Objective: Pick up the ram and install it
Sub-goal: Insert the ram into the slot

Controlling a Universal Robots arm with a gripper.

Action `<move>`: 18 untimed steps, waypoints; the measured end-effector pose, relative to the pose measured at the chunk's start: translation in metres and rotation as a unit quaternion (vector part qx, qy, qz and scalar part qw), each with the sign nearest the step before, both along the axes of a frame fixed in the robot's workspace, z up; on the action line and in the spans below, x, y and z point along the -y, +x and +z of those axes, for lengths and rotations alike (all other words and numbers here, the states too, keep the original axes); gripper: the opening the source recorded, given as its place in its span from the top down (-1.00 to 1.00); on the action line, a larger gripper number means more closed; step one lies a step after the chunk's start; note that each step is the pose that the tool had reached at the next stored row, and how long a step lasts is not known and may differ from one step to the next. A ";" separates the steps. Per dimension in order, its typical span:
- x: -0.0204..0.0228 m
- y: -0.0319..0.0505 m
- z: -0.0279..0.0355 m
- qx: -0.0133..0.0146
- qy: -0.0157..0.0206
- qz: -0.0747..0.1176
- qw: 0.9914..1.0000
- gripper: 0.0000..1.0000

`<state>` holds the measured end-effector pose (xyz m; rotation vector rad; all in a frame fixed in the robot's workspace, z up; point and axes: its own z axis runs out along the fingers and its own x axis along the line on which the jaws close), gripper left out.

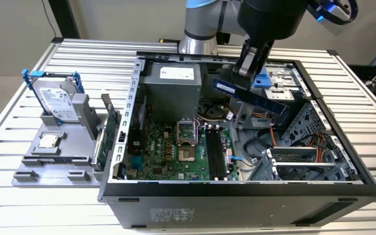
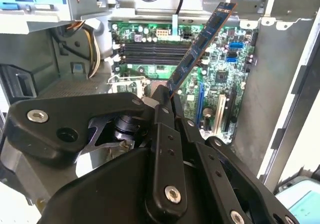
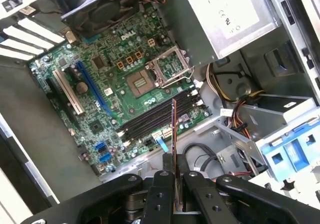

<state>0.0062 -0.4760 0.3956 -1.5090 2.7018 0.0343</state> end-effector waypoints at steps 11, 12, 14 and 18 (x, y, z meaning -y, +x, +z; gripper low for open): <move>0.0006 0.0000 0.0000 0.000 0.000 -0.040 0.999 1.00; 0.0007 0.0000 0.0001 0.000 0.000 -0.043 0.999 1.00; 0.0009 0.0000 0.0000 0.000 0.000 -0.050 0.999 1.00; 0.0010 0.0000 0.0000 0.000 0.000 -0.064 0.998 1.00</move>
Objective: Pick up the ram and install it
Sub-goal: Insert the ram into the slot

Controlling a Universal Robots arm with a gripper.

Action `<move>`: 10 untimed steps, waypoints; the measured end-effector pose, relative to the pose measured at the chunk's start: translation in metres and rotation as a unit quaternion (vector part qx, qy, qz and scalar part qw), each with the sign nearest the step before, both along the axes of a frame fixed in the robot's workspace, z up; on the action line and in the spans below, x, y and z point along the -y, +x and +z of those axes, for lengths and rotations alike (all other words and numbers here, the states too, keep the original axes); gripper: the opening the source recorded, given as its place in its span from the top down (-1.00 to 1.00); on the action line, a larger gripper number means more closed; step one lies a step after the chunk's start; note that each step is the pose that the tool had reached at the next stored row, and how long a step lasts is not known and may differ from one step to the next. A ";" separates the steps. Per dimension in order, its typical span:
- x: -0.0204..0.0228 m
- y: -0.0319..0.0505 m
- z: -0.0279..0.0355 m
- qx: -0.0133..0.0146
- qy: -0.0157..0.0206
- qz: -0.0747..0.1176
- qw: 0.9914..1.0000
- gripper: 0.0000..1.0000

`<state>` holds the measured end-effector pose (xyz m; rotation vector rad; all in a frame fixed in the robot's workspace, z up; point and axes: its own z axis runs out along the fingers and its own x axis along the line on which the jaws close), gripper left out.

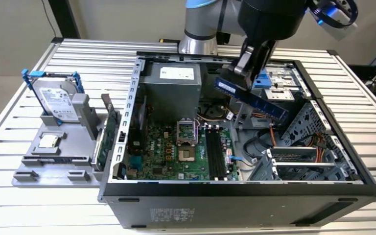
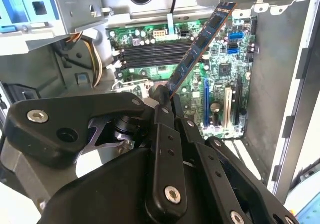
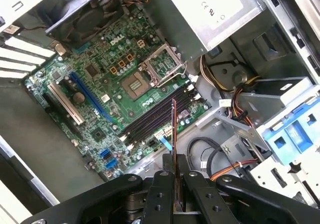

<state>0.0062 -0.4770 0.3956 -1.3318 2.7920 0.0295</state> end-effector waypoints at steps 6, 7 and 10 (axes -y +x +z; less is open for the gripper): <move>0.0000 0.0000 0.0000 0.000 0.000 -0.024 1.000 1.00; 0.0001 0.0000 0.0000 0.000 0.000 -0.029 1.000 1.00; 0.0002 0.0000 0.0000 0.000 0.000 -0.042 0.999 1.00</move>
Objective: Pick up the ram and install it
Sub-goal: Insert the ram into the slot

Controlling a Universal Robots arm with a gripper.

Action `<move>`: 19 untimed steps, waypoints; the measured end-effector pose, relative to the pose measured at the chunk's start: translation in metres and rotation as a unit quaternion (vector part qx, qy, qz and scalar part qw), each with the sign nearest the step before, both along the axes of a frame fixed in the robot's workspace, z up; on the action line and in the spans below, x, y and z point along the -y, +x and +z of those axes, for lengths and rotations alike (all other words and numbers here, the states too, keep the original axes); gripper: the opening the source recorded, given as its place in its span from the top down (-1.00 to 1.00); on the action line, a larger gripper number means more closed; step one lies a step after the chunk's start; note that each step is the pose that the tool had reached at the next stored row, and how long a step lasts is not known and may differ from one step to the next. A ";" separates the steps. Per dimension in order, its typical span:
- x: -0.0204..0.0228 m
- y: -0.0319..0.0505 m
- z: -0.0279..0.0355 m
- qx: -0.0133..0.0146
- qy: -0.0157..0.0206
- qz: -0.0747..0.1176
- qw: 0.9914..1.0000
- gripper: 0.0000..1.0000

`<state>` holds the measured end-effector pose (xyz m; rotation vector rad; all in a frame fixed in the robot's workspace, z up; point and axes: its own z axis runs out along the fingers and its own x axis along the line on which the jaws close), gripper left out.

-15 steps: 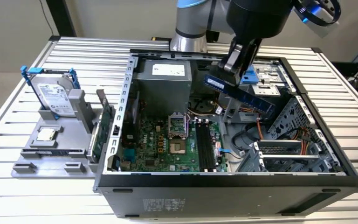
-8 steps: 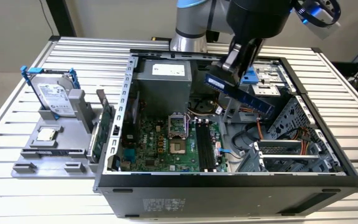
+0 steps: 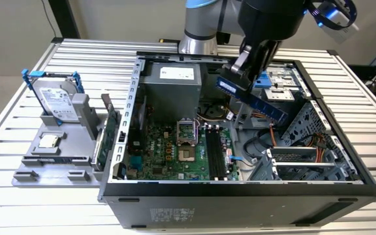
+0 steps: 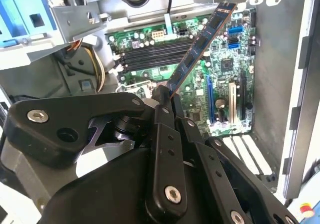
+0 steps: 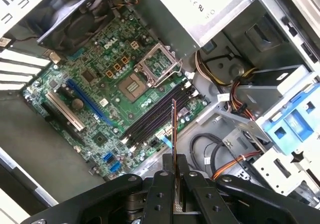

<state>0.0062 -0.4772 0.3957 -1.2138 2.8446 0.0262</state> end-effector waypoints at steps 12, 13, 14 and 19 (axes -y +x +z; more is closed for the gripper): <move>0.0001 0.0000 -0.0001 0.000 0.000 -0.065 0.998 1.00; 0.0001 0.0000 -0.0001 0.000 0.000 -0.070 0.998 1.00; 0.0001 0.0000 -0.0001 0.000 0.000 -0.076 0.997 1.00; 0.0001 0.0000 -0.0001 0.000 0.000 -0.099 0.995 1.00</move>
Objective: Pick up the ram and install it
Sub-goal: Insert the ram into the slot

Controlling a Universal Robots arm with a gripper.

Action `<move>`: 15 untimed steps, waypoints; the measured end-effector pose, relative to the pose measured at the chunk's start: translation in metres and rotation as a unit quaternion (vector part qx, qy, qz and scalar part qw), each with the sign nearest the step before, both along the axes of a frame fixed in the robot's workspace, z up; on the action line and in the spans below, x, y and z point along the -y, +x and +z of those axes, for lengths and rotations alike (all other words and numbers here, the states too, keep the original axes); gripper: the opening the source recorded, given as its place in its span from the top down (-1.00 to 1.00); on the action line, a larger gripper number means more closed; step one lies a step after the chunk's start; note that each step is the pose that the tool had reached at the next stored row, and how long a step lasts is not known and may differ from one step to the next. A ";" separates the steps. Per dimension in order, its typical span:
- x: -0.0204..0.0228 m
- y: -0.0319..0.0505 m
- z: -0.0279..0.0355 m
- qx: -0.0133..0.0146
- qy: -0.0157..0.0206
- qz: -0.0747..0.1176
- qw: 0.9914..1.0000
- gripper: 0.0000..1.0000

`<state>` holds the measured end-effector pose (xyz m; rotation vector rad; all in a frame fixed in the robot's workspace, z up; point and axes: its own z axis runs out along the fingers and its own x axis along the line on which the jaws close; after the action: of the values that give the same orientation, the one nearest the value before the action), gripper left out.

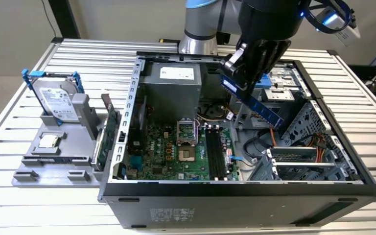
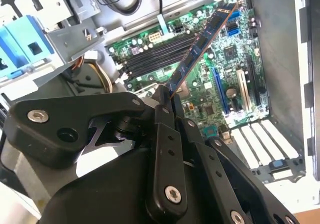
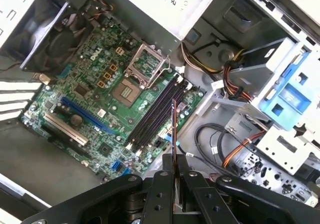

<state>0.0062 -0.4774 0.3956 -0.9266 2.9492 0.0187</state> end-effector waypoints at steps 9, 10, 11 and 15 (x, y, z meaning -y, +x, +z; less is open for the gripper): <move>0.0000 0.0000 0.0000 0.000 0.000 -0.045 0.999 1.00; 0.0000 0.0000 0.0000 0.000 0.000 -0.050 0.999 1.00; 0.0000 0.0000 0.0000 0.000 0.000 -0.055 0.998 1.00; 0.0001 0.0000 0.0000 0.000 0.000 -0.075 0.997 1.00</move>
<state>0.0062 -0.4774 0.3955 -0.7034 3.0094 0.0130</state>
